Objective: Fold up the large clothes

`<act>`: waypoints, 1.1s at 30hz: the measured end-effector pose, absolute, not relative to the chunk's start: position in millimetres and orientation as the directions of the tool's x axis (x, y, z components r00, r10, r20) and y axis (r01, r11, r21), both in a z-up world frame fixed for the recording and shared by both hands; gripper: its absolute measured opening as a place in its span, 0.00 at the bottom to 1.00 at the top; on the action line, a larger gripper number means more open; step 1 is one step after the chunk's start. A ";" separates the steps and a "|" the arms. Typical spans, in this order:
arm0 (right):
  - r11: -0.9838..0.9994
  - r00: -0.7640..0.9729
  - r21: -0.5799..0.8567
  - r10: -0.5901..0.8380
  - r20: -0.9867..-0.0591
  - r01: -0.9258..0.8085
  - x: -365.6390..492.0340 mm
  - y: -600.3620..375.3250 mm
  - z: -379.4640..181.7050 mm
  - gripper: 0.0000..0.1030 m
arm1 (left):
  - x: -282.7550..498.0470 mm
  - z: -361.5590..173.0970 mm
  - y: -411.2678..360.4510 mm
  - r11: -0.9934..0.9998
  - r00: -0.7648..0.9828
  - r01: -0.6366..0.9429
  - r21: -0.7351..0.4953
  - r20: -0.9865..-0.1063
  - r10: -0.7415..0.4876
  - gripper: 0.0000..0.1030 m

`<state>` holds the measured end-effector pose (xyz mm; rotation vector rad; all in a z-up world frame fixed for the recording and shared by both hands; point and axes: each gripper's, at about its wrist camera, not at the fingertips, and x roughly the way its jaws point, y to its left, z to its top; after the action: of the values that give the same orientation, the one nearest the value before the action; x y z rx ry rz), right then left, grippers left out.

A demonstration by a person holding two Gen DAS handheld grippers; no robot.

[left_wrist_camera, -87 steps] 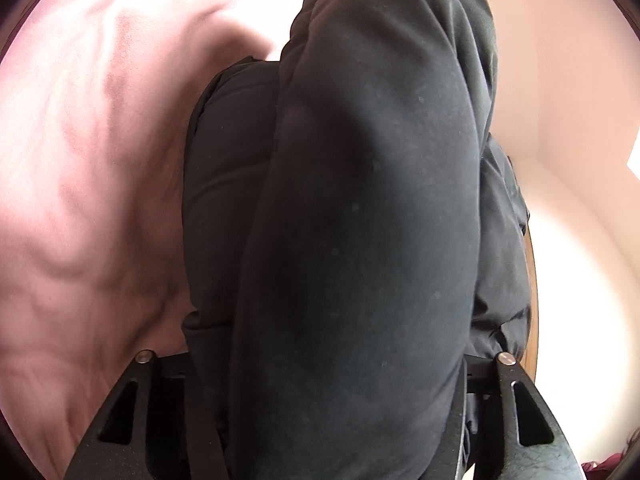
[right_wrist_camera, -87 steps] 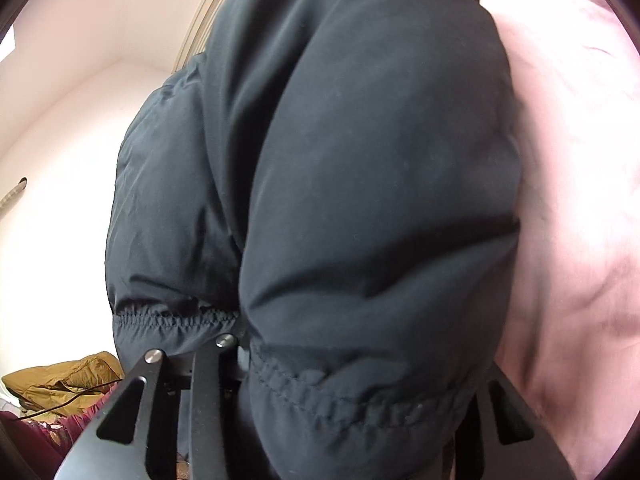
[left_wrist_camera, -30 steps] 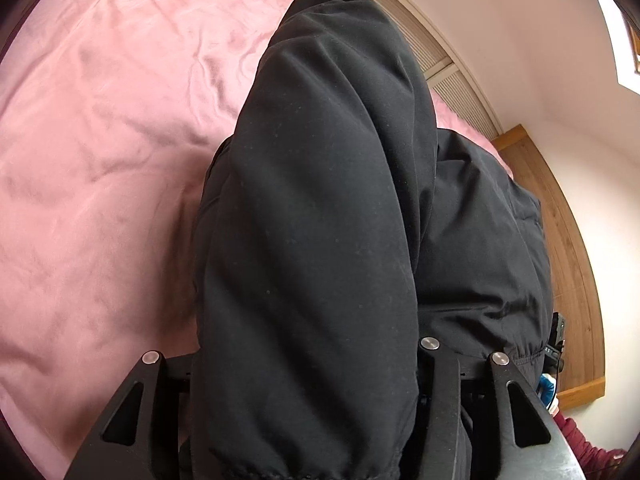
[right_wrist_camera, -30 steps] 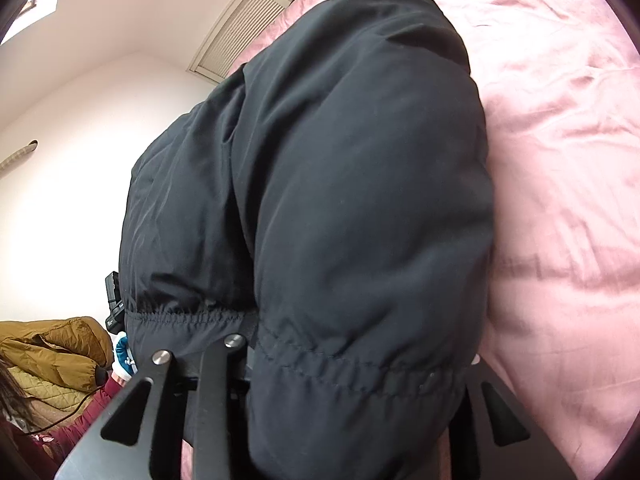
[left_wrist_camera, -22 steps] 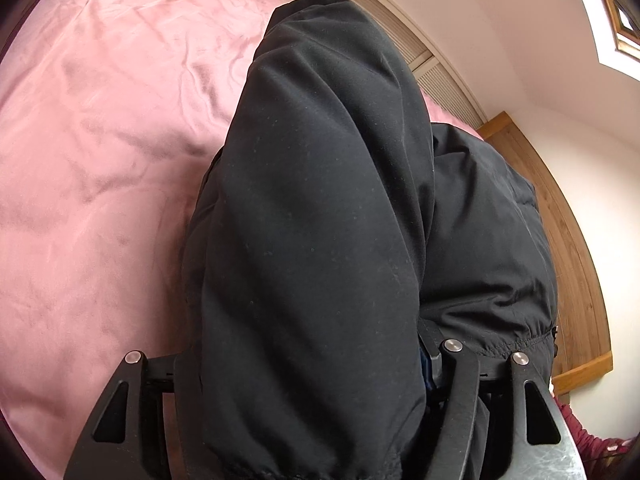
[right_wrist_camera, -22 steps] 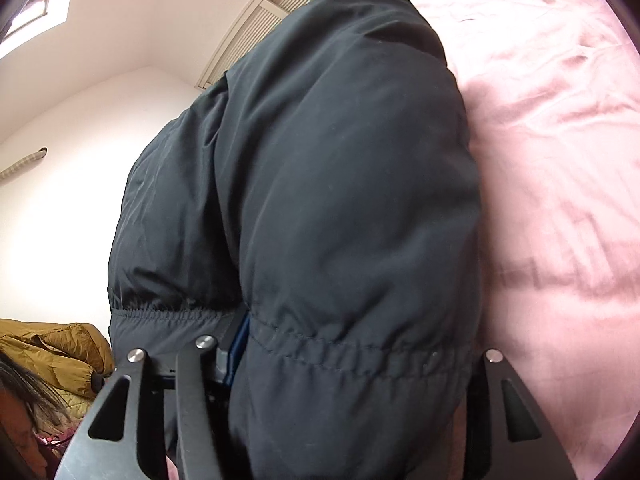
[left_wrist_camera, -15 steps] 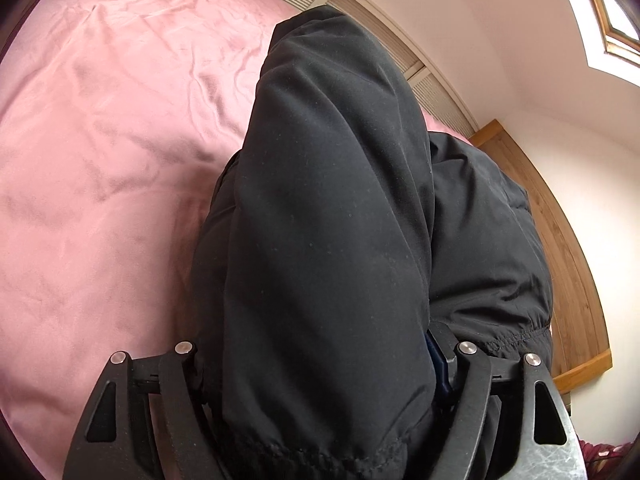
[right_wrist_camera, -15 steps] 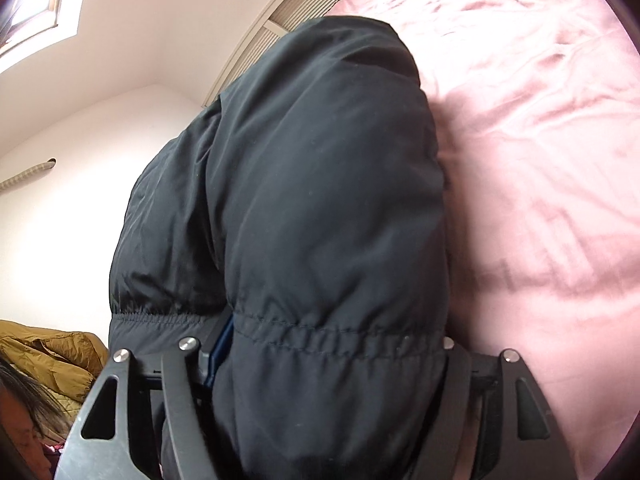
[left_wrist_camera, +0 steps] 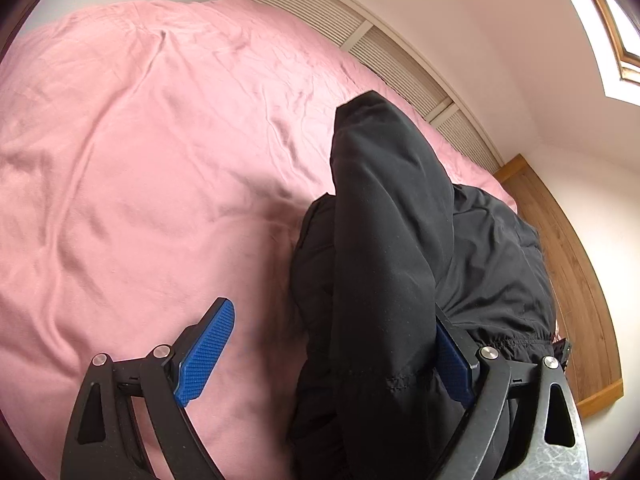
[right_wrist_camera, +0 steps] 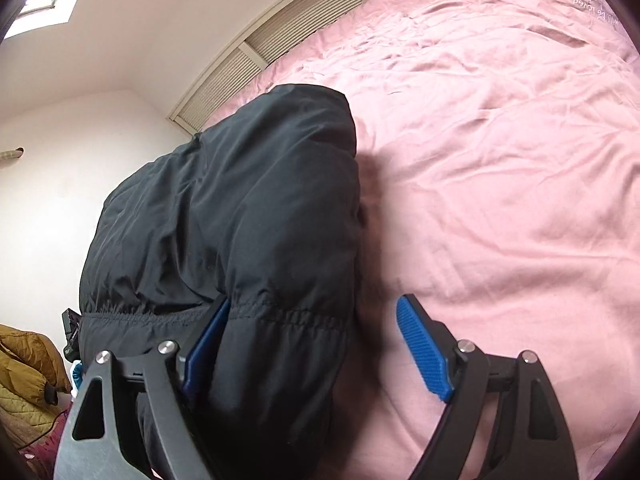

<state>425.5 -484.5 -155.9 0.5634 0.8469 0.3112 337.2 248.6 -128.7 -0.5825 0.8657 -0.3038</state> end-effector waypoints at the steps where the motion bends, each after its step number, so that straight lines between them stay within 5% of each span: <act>1: 0.815 0.631 0.579 0.465 -0.620 -0.032 424.3 -486.1 -154.4 0.81 | 334.7 -129.1 254.7 0.804 0.626 0.006 -0.595 -0.625 -0.467 0.89; 16: 0.886 0.685 0.454 0.274 -0.675 0.093 345.4 -499.6 -85.6 0.81 | 278.4 -67.3 229.2 0.860 0.723 -0.071 -0.505 -0.620 -0.304 0.89; 33: 0.975 0.749 0.216 0.108 -0.653 0.048 147.5 -357.3 0.6 0.98 | 72.5 12.0 131.5 0.967 0.812 -0.057 -0.246 -0.575 -0.098 0.99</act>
<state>147.5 -357.3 0.6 0.2262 0.7246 0.0327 72.5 131.5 12.0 -0.2590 0.6245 -0.0221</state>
